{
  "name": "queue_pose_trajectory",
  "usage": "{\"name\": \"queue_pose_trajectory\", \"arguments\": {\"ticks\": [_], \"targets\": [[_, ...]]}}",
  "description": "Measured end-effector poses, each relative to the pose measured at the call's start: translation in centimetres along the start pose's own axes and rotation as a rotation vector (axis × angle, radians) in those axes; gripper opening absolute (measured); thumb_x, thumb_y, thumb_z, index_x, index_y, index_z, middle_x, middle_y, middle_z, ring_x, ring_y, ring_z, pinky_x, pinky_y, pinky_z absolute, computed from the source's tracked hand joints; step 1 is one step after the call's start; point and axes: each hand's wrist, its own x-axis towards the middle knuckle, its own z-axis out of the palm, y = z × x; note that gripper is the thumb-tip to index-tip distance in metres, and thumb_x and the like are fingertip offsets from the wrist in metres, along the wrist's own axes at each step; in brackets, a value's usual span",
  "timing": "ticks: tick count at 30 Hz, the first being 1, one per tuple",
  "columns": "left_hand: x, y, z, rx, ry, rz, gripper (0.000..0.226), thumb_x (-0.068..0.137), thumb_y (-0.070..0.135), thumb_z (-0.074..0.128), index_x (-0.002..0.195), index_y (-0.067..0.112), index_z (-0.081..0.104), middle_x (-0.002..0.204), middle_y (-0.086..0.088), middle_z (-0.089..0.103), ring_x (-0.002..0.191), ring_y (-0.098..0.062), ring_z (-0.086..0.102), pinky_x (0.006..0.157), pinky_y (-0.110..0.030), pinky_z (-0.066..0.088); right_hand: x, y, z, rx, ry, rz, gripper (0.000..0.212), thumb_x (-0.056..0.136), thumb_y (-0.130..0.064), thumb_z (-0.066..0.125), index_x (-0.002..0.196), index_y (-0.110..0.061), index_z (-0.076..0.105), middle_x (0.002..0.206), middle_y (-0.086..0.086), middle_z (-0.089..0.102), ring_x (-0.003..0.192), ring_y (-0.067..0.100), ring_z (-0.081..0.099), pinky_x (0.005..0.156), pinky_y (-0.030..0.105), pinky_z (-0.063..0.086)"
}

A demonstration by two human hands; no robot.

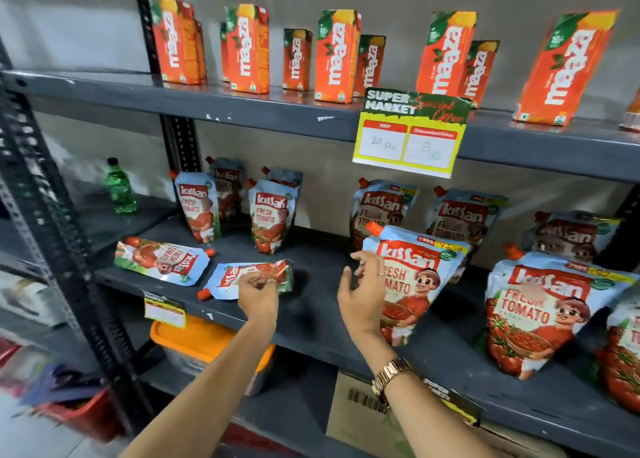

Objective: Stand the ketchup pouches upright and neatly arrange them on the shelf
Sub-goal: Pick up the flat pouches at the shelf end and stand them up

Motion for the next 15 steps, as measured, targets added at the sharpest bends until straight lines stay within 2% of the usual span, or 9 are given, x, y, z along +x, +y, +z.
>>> {"name": "queue_pose_trajectory", "arguments": {"ticks": [3, 5, 10, 13, 15], "targets": [[2.2, -0.4, -1.2, -0.042, 0.032, -0.114, 0.025, 0.086, 0.004, 0.055, 0.110, 0.007, 0.053, 0.118, -0.019, 0.061, 0.099, -0.035, 0.059, 0.097, -0.042, 0.049, 0.0, -0.2, 3.3, 0.063, -0.079, 0.000, 0.022, 0.080, 0.000, 0.055, 0.101, -0.005, 0.057, 0.089, 0.005, 0.049, 0.074, -0.006, 0.044, 0.066, 0.007, 0.037], [2.9, -0.7, -1.4, -0.080, 0.040, -0.208, 0.026, 0.086, 0.007, 0.054, 0.112, 0.007, 0.051, 0.123, -0.020, 0.058, 0.104, -0.037, 0.059, 0.098, -0.045, 0.049, 0.1, -0.1, 5.1, 0.082, -0.128, 0.029, 0.023, 0.081, 0.002, 0.054, 0.103, -0.005, 0.055, 0.092, 0.001, 0.046, 0.073, -0.005, 0.047, 0.063, 0.010, 0.038], [4.7, -1.5, -1.6, -0.225, 0.096, -0.417, 0.054, 0.082, 0.012, 0.062, 0.129, 0.004, 0.037, 0.135, -0.018, 0.049, 0.114, -0.039, 0.056, 0.098, -0.048, 0.049, 0.6, 1.1, 10.3, 0.045, -0.271, 0.122, 0.026, 0.084, -0.001, 0.054, 0.110, -0.007, 0.054, 0.098, 0.008, 0.053, 0.070, 0.005, 0.045, 0.072, 0.021, 0.038], [5.9, -1.5, -1.4, -0.260, 0.096, -0.483, 0.057, 0.080, 0.014, 0.063, 0.130, 0.004, 0.037, 0.132, -0.015, 0.054, 0.112, -0.037, 0.058, 0.098, -0.046, 0.049, 1.2, 2.3, 12.9, -0.002, -0.386, 0.195, 0.027, 0.088, -0.009, 0.054, 0.115, -0.008, 0.054, 0.114, 0.012, 0.056, 0.085, 0.013, 0.052, 0.081, 0.028, 0.043], [6.2, -1.3, -1.3, -0.262, 0.098, -0.509, 0.056, 0.081, 0.015, 0.062, 0.130, 0.004, 0.037, 0.127, -0.017, 0.057, 0.109, -0.037, 0.060, 0.096, -0.045, 0.051, 1.7, 3.1, 14.1, 0.016, -0.500, 0.308, 0.033, 0.090, -0.019, 0.053, 0.122, -0.010, 0.053, 0.124, 0.013, 0.054, 0.102, 0.021, 0.055, 0.091, 0.033, 0.043]]}}
